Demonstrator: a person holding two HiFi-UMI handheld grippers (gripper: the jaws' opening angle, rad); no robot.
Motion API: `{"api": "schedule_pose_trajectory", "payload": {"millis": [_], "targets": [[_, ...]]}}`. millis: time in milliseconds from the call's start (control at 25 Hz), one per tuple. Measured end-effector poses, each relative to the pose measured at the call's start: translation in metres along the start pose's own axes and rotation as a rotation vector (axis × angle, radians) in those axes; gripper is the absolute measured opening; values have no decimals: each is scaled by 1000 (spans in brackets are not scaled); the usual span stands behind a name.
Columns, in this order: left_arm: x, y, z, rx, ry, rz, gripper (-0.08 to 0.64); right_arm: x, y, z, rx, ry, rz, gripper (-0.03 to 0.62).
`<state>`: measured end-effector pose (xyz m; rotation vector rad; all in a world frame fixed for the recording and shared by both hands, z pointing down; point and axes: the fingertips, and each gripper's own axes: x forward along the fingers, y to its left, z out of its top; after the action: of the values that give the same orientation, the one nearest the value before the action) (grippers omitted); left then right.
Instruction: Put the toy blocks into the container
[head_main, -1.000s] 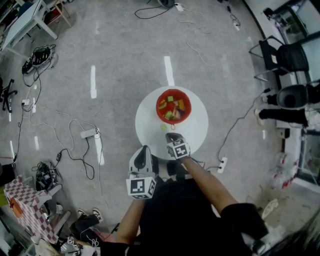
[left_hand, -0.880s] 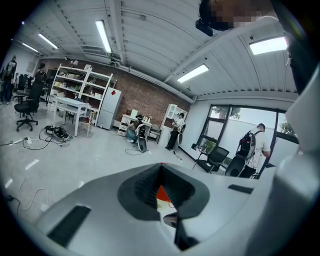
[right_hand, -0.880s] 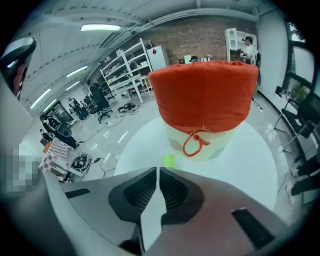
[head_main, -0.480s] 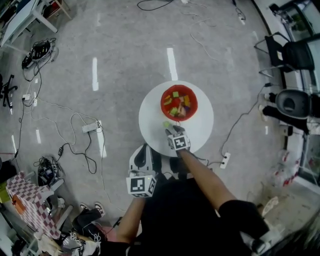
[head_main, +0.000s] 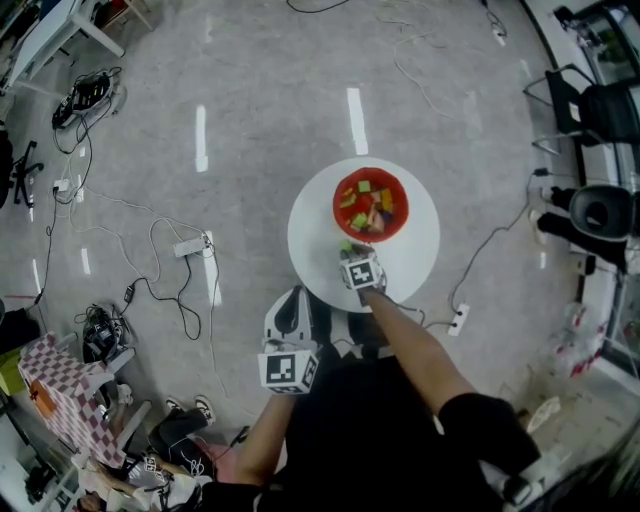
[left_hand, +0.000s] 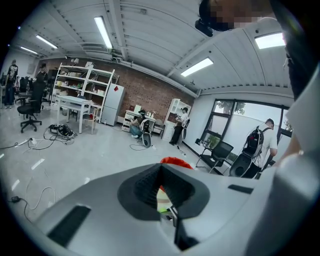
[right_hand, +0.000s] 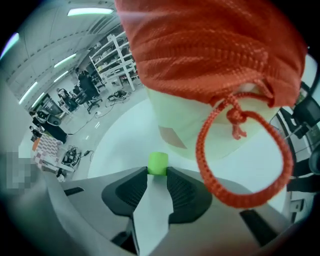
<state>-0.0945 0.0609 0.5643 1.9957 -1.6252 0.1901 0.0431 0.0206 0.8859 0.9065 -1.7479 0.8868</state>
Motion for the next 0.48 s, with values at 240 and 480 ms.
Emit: {"api": "schedule_pose_trajectory", "payload": {"millis": [240, 480], "targets": [[1, -5, -1, 3, 10, -6, -12, -4, -5, -6, -3, -6, -11, 121], [5, -10, 3, 18, -14, -18, -12, -30, 20, -1, -85, -46, 74, 120]]}}
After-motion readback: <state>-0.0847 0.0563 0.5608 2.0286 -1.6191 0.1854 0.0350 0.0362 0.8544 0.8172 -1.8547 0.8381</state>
